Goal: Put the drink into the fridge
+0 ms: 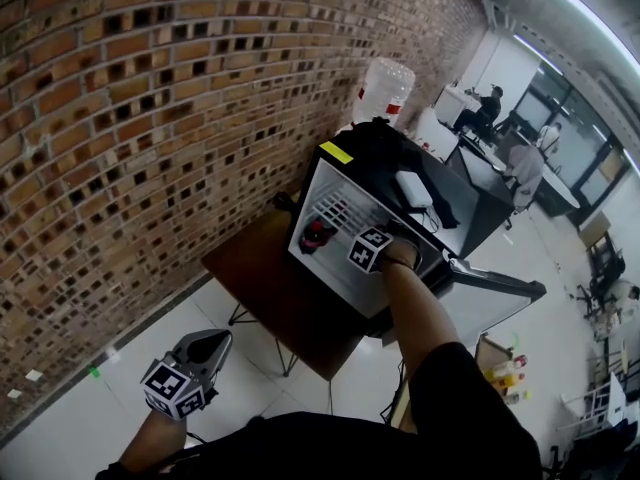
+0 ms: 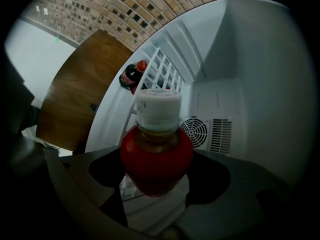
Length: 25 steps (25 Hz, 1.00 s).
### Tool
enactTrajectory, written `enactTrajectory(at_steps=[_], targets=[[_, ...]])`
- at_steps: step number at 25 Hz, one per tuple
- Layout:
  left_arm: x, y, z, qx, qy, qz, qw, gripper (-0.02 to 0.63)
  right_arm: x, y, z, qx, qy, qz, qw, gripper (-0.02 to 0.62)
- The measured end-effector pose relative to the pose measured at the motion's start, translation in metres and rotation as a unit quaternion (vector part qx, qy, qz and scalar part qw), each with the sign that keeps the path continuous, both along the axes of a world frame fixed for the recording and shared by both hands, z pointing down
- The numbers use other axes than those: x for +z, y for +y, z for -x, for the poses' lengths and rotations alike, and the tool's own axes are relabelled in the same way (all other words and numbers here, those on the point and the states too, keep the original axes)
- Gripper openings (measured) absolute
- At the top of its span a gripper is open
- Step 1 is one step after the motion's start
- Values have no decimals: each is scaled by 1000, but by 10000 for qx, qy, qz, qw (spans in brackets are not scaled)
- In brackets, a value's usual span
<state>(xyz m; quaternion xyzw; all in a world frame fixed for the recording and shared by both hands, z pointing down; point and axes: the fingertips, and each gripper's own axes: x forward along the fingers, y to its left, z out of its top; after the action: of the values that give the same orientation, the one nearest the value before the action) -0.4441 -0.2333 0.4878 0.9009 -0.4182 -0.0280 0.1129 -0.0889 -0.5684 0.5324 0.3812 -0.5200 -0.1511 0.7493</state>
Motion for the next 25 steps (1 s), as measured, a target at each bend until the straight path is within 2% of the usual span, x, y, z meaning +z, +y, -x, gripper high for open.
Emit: enactTrajectory(at_steps=[5, 9, 16, 25], targets=[[3, -4, 3, -31, -9, 38, 10000, -3, 2, -13, 1, 9, 72, -69, 10000, 376], [1, -5, 1, -9, 41, 15, 10000, -3, -9, -23, 5, -227, 125, -411, 9988, 373], [2, -7, 0, 30, 5, 14, 10000, -3, -12, -21, 9, -369, 91, -529, 9979, 368], [-5, -5, -14, 104, -43, -36, 9999, -3, -12, 10, 49, -867, -767, -677, 9910, 368]])
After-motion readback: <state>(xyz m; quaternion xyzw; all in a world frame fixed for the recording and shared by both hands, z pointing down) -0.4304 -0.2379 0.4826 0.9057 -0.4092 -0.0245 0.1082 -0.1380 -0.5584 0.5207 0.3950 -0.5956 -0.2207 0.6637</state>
